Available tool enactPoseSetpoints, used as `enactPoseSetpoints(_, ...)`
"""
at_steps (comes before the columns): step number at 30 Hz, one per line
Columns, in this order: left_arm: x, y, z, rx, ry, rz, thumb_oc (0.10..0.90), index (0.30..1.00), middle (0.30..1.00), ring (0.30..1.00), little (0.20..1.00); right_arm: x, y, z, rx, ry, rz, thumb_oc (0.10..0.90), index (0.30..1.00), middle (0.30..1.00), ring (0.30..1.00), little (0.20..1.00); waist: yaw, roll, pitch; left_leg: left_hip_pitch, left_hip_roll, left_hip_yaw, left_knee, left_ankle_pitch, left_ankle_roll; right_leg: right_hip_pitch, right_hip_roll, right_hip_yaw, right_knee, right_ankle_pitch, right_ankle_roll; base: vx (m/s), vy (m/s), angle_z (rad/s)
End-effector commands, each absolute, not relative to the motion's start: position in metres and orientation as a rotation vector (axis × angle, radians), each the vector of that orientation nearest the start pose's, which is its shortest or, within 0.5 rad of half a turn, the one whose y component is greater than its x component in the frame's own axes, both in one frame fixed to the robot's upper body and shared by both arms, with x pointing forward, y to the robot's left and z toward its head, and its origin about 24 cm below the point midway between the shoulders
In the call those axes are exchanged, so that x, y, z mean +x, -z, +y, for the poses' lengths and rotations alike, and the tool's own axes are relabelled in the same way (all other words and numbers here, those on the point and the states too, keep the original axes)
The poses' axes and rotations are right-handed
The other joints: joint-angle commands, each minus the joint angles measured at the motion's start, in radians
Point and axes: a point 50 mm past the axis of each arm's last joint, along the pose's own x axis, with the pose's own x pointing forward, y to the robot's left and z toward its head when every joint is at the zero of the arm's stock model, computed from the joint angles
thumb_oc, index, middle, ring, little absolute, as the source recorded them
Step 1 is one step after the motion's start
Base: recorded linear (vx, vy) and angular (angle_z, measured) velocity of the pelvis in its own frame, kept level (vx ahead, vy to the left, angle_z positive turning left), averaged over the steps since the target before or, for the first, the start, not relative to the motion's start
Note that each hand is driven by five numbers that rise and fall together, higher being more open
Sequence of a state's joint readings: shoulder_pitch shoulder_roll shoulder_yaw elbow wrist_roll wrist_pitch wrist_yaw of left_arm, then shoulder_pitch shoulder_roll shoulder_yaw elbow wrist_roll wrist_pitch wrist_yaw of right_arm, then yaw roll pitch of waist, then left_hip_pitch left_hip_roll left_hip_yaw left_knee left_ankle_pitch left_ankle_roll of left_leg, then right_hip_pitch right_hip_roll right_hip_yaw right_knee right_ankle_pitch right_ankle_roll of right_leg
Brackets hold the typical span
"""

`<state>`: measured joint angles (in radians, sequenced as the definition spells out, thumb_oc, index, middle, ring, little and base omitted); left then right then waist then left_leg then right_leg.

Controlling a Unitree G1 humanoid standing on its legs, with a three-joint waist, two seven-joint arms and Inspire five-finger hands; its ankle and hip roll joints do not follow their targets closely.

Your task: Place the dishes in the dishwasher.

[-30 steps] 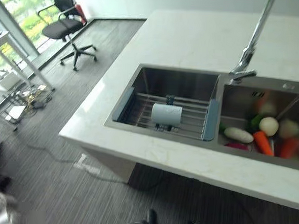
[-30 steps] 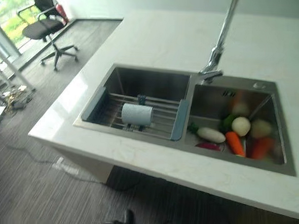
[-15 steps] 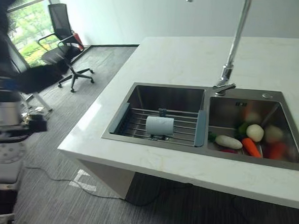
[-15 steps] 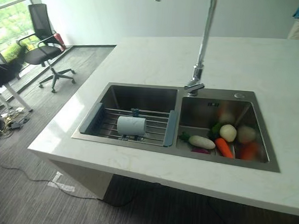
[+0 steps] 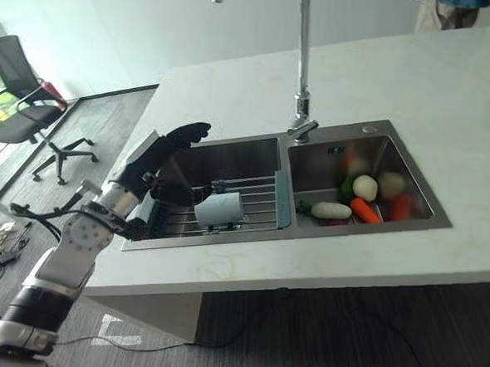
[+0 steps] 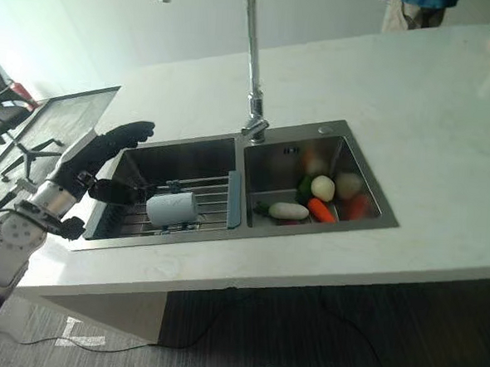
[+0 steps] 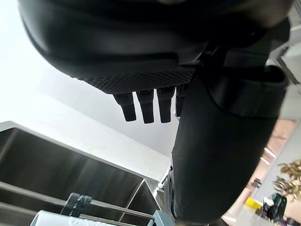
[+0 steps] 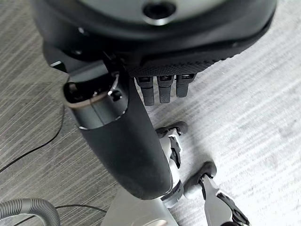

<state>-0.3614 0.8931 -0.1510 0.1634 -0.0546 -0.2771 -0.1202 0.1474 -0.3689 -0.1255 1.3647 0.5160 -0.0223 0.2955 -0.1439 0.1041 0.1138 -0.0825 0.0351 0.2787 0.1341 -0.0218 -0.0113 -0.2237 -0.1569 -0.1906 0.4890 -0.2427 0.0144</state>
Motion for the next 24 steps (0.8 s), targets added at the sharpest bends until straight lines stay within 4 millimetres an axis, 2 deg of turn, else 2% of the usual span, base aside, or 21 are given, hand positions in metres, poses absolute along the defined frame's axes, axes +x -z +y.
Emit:
enactPoseSetpoints(1,0.304,-0.249,0.262,0.986,0.129,-0.596,0.8,0.9,0.9,0.9,0.9,0.02,0.15,-0.294,0.393,0.475,1.157,0.8,0.9,0.9,0.9,0.9,-0.013,-0.013,-0.006,0.011,0.037,0.005,0.166,-0.276,-0.011,0.095,-0.042,0.098,-0.189,0.046,0.177,0.0,0.013,-0.18)
enactPoseSetpoints(8,0.31,-0.252,0.259,1.051,0.164,-0.578,0.8,0.9,0.9,0.9,0.9,0.013,0.149,-0.296,0.407,0.513,1.16,0.8,0.9,0.9,0.9,0.9,-0.046,-0.002,0.012,0.018,0.027,0.04,0.166,-0.286,-0.004,0.076,-0.063,0.119,-0.189,0.062,0.199,0.01,0.044,-0.19)
enactPoseSetpoints(11,0.314,-0.244,0.257,1.099,0.244,-0.489,0.8,0.9,0.9,0.9,0.9,0.005,0.148,-0.3,0.401,0.535,1.169,0.8,0.9,0.9,0.9,0.9,-0.061,0.007,0.018,0.02,0.014,0.045,0.166,-0.289,0.001,0.069,-0.067,0.142,-0.189,0.069,0.208,0.06,0.058,-0.14)
enactPoseSetpoints(14,0.319,-0.238,0.256,1.153,0.296,-0.402,0.8,0.9,0.9,0.9,0.9,0.006,0.144,-0.307,0.39,0.542,1.139,0.8,0.9,0.9,0.9,0.9,-0.073,0.022,0.029,0.015,0.003,0.05,0.166,-0.286,0.005,0.057,-0.076,0.153,-0.189,0.076,0.215,0.01,0.077,-0.09)
enactPoseSetpoints(21,0.318,-0.239,0.26,1.121,0.399,-0.279,0.8,0.9,0.9,0.9,0.9,0.012,0.141,-0.313,0.38,0.534,1.106,0.8,0.9,0.9,0.9,0.9,-0.071,0.047,0.033,0.01,-0.011,0.051,0.166,-0.282,0.008,0.053,-0.087,0.154,-0.189,0.076,0.222,0.02,0.058,-0.06)
enactPoseSetpoints(24,0.318,-0.243,0.262,1.124,0.406,-0.255,0.8,0.9,0.9,0.9,0.9,0.012,0.14,-0.314,0.386,0.546,1.099,0.8,0.9,0.9,0.9,0.9,-0.066,0.047,0.032,0.009,-0.013,0.044,0.166,-0.281,0.008,0.055,-0.088,0.15,-0.189,0.075,0.221,0.02,-0.004,0.04)
